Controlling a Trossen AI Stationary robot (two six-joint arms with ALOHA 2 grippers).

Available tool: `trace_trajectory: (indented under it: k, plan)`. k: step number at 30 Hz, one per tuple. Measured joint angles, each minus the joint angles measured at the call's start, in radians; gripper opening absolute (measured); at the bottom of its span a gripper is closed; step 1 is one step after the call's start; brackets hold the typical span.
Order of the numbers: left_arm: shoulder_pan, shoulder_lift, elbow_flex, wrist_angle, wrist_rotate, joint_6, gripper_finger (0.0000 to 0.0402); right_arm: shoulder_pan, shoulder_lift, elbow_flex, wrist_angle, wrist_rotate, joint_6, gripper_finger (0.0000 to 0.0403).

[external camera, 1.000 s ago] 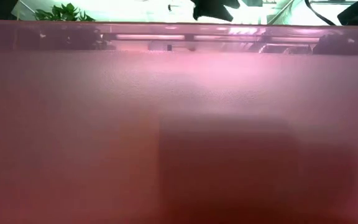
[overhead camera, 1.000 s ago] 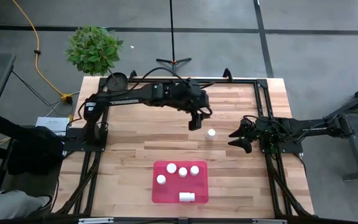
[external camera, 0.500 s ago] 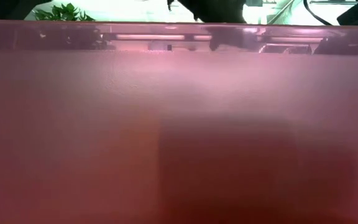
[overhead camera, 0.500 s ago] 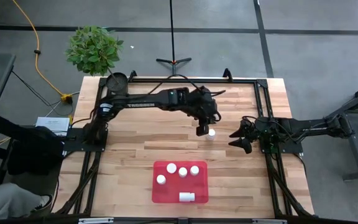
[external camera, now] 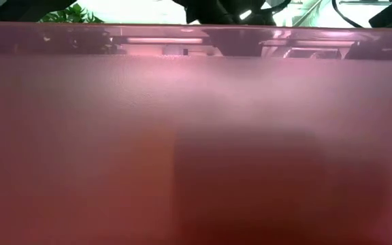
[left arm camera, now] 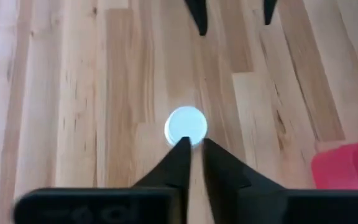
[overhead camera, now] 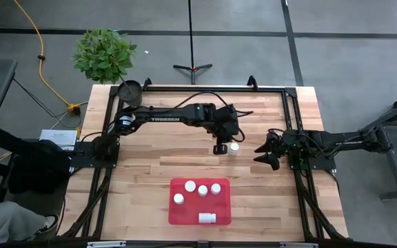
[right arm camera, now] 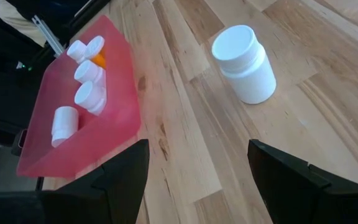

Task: Pick and place pill bottles into a basket
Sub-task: Put the white pill bottle into the red bin

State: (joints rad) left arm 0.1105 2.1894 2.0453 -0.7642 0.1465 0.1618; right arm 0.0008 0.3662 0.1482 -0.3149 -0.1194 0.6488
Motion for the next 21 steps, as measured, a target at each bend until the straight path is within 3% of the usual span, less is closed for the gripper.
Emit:
trace_trajectory:
  k: [13, 17, 21]
  plan:
    - [-0.037, 0.015, 0.000, 0.060, -0.110, 0.026, 0.0325, 0.000, 0.000, 0.000, -0.003, 0.000, -0.003, 0.0263]
    - [-0.041, 0.040, -0.001, 0.056, -0.101, 0.017, 0.0361, 0.000, 0.000, 0.000, -0.003, 0.000, -0.003, 0.0263]
    - [-0.040, 0.070, -0.002, 0.044, -0.067, -0.017, 0.0364, 0.000, 0.000, 0.000, -0.010, 0.000, -0.003, 0.0263]
